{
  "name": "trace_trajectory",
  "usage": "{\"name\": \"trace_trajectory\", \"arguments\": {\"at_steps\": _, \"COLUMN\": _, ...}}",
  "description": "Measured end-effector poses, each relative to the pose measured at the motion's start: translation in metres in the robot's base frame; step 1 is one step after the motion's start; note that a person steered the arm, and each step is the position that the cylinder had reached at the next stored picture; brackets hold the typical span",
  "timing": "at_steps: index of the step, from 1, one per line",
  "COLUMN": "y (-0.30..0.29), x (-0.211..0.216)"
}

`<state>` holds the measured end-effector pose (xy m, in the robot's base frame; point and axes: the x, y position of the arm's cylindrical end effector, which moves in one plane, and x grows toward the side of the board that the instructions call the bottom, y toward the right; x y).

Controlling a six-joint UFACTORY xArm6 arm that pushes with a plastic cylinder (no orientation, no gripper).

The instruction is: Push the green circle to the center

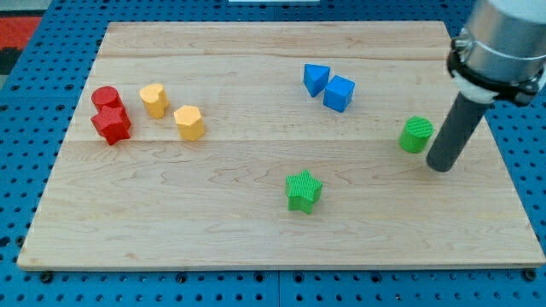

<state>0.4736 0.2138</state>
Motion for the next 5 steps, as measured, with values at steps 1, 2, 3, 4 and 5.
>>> {"name": "trace_trajectory", "arguments": {"at_steps": 1, "y": -0.001, "x": -0.043}}
{"name": "trace_trajectory", "arguments": {"at_steps": 2, "y": -0.040, "x": -0.076}}
{"name": "trace_trajectory", "arguments": {"at_steps": 3, "y": -0.107, "x": -0.058}}
{"name": "trace_trajectory", "arguments": {"at_steps": 4, "y": -0.132, "x": -0.045}}
{"name": "trace_trajectory", "arguments": {"at_steps": 5, "y": -0.132, "x": -0.042}}
